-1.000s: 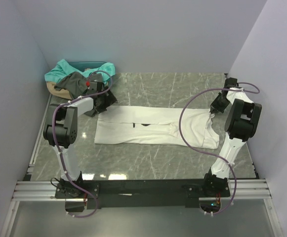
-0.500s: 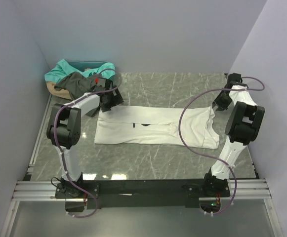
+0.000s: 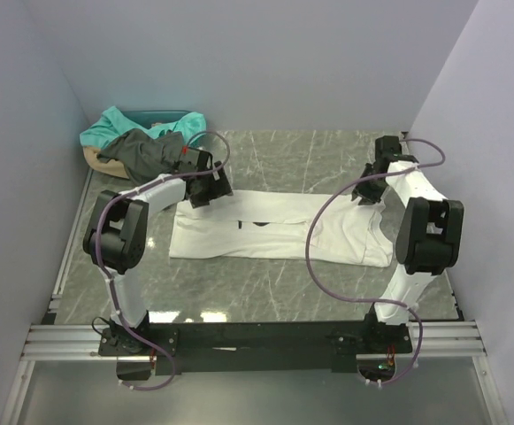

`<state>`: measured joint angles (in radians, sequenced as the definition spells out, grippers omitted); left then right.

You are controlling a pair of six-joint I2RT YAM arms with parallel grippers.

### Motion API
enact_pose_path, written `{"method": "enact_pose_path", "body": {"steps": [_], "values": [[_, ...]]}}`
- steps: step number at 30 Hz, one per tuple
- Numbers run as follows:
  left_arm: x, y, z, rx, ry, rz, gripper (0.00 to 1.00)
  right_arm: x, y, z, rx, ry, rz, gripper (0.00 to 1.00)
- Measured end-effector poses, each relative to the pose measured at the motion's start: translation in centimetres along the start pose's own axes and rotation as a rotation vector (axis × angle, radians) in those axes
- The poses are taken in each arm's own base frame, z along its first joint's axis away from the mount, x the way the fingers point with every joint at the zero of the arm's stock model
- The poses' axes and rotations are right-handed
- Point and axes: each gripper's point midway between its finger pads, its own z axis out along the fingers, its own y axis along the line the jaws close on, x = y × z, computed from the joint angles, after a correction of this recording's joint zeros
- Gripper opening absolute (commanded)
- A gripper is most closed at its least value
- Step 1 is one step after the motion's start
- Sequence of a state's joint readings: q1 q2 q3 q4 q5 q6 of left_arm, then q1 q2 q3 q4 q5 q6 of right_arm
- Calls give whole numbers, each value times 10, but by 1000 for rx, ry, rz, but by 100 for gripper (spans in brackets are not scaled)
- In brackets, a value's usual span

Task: Fold and stack the t-shirts
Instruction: Fold the tshirt

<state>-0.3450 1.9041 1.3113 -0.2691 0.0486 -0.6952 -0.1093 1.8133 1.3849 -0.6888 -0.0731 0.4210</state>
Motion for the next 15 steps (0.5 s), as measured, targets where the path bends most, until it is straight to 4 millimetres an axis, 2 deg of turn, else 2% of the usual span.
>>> {"method": "enact_pose_path", "body": {"steps": [2, 5, 13, 15], "values": [[13, 9, 3, -14, 30, -2, 91, 12, 6, 7, -9, 35, -7, 35], [25, 18, 6, -29, 52, -4, 91, 19, 8, 18, -12, 63, 3, 34], [24, 18, 9, -10, 25, -3, 91, 34, -1, 53, 34, 144, 14, 34], [25, 19, 8, -7, 20, -2, 91, 30, 0, 57, 38, 150, 14, 34]]}}
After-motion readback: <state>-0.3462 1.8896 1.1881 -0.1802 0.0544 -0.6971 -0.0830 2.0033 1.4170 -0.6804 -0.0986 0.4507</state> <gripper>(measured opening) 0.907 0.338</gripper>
